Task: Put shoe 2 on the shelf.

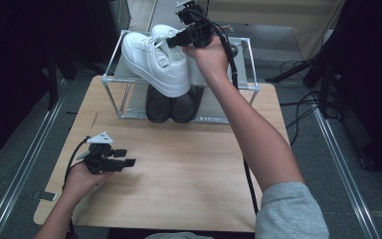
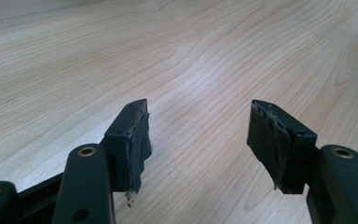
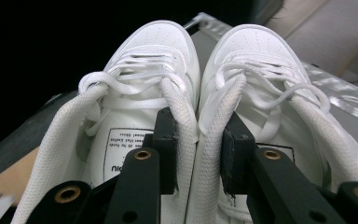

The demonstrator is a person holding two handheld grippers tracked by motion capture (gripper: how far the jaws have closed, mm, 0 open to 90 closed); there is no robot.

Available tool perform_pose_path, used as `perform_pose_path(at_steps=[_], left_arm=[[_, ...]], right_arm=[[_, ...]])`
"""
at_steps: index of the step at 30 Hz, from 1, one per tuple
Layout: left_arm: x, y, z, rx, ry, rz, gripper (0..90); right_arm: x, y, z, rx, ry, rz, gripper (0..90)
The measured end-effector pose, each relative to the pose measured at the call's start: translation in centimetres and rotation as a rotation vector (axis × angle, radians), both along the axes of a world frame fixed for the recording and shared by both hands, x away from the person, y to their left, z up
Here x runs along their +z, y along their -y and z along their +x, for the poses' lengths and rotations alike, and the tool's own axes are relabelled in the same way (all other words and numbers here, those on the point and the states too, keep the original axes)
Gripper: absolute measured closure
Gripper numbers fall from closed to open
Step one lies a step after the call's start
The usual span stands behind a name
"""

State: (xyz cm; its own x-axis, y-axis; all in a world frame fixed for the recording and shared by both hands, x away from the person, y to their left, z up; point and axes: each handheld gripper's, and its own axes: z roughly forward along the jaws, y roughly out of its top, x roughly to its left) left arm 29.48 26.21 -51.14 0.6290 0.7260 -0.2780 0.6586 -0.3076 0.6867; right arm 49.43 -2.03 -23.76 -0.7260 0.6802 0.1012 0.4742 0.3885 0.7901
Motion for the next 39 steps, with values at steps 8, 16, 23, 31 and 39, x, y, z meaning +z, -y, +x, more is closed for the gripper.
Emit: perform_pose_path(at_steps=[8, 16, 23, 31, 39], left_arm=[[0.1, 0.1, 0.0, -0.016, 0.006, 0.002, 39.0], [0.1, 0.2, 0.1, -0.031, 0.006, -0.009, 39.3], [0.3, 0.2, 0.0, -0.041, 0.017, -0.023, 39.4], [0.4, 0.4, 0.0, -0.055, 0.023, -0.019, 39.5], [0.4, 0.6, 0.0, -0.056, 0.019, -0.013, 39.5]], right_arm=[[-0.1, -1.7, 3.5, -0.211, -0.017, -0.016, 72.7], [-0.9, -3.6, 5.5, -0.355, -0.012, -0.055, 72.5], [-2.0, -5.6, 6.1, -0.49, -0.007, -0.038, 72.5], [-2.5, -7.2, 6.4, -0.561, -0.043, -0.015, 71.2], [-2.8, -7.3, 6.0, -0.522, -0.071, -0.019, 64.6]])
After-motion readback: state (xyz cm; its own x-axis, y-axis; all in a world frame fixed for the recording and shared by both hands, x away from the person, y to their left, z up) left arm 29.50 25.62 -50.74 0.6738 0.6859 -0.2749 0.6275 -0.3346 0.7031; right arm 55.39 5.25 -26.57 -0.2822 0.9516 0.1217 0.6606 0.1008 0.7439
